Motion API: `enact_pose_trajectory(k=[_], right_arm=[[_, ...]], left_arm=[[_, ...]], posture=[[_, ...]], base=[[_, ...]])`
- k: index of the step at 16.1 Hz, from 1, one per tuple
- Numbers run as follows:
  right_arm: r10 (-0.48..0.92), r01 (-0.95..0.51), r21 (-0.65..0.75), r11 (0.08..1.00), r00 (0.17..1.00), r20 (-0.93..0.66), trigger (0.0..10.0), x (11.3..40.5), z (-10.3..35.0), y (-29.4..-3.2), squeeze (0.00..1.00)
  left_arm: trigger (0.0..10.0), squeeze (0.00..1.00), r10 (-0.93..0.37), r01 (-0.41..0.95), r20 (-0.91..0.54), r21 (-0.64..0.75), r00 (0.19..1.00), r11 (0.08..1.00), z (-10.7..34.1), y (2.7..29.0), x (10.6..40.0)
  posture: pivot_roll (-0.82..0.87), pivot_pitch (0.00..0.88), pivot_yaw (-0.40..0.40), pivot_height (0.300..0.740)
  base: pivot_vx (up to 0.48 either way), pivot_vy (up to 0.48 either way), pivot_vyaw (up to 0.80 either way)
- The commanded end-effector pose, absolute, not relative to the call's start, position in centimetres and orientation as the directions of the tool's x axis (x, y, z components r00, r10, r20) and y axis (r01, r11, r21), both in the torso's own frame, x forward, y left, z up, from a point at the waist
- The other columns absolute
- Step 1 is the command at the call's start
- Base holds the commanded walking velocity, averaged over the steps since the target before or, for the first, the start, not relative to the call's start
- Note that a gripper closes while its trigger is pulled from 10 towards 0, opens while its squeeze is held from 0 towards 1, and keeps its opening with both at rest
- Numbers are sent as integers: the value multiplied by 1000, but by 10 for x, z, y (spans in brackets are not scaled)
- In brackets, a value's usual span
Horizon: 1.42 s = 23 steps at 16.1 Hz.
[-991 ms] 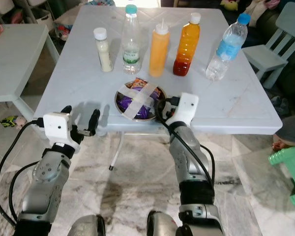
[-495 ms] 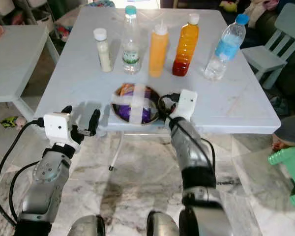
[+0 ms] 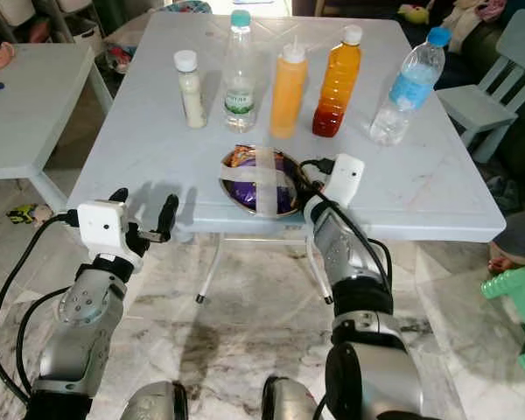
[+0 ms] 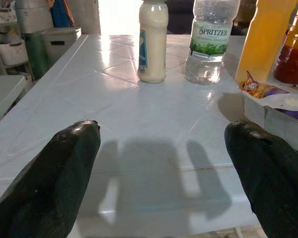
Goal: Restocking fridge
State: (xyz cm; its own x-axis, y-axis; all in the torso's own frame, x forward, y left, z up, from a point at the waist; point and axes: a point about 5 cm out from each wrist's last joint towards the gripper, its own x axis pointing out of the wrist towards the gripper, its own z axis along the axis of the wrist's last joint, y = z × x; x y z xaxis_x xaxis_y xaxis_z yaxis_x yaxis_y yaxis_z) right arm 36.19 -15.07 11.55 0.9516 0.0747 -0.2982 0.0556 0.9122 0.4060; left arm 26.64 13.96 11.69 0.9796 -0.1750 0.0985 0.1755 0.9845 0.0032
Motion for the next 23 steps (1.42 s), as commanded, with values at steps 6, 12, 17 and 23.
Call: enact_pose_trajectory(k=[6, 12, 17, 23], right_arm=[[10, 153, 401, 903, 927, -375, 3922, 356, 100, -169, 0], [7, 147, 415, 898, 938, -346, 0, 351, 103, -168, 0], [-29, 120, 361, 925, 968, -248, 0, 308, 89, -166, 0], [-19, 58, 278, 959, 990, -140, 10000, 292, 102, -166, 0]], left_arm=[[10000, 0, -183, 183, 96, 13, 978, 983, 118, 139, 265], [10000, 0, -159, 159, 70, 6, 985, 987, 113, 141, 265], [10000, 0, -68, 68, -20, 1, 998, 998, 91, 149, 258], [10000, 0, -83, 83, -20, -8, 996, 997, 91, 141, 268]], posture=[[91, 122, -18, 740], [80, 121, -19, 740], [38, 95, -16, 740], [16, 84, -19, 740]], base=[[0, 0, 0], [0, 0, 0], [0, 0, 0], [-167, 0, 0]])
